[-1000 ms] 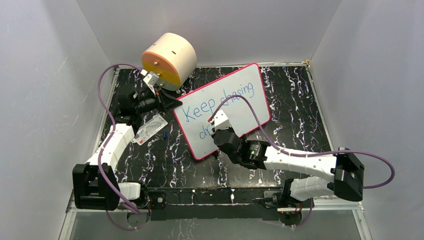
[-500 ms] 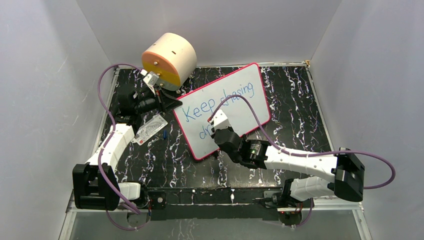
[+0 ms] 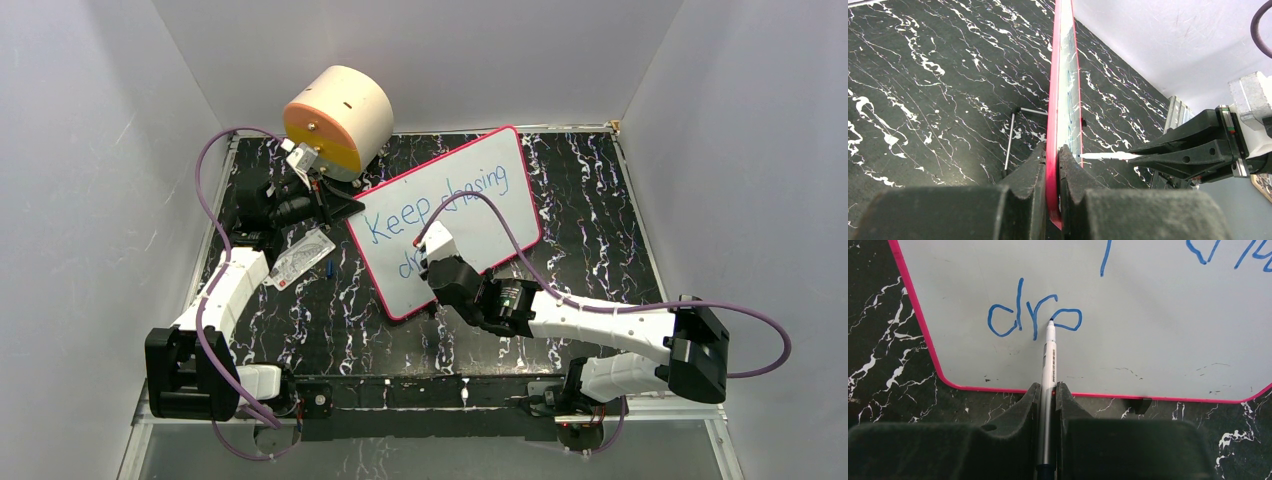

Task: Write a sentence on the whiteboard

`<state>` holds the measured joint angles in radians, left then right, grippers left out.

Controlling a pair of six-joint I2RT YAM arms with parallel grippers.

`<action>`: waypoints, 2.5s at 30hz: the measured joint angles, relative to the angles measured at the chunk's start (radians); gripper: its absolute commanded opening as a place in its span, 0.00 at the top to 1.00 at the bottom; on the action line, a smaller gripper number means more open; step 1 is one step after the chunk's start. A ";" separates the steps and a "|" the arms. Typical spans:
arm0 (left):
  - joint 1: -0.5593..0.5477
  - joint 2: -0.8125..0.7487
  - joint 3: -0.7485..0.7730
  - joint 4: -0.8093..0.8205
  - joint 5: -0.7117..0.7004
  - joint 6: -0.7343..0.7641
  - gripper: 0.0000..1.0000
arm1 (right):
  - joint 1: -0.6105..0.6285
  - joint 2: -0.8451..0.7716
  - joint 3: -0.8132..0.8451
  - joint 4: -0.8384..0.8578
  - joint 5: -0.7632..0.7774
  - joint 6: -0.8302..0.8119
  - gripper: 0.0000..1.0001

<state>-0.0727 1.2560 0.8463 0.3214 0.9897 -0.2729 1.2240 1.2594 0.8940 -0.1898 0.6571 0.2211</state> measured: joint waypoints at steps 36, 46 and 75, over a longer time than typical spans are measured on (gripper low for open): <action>0.000 0.001 0.000 0.000 0.002 0.000 1.00 | -0.017 -0.064 -0.040 -0.032 0.080 0.055 1.00; 0.000 0.001 0.000 0.000 0.002 0.000 1.00 | -0.057 -0.064 -0.040 -0.016 0.076 0.048 1.00; 0.000 0.001 0.000 0.000 0.001 0.000 1.00 | -0.079 -0.052 -0.040 0.036 0.038 0.000 1.00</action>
<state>-0.0727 1.2568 0.8467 0.3218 0.9909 -0.2729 1.1454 1.2072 0.8536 -0.1535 0.6952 0.2211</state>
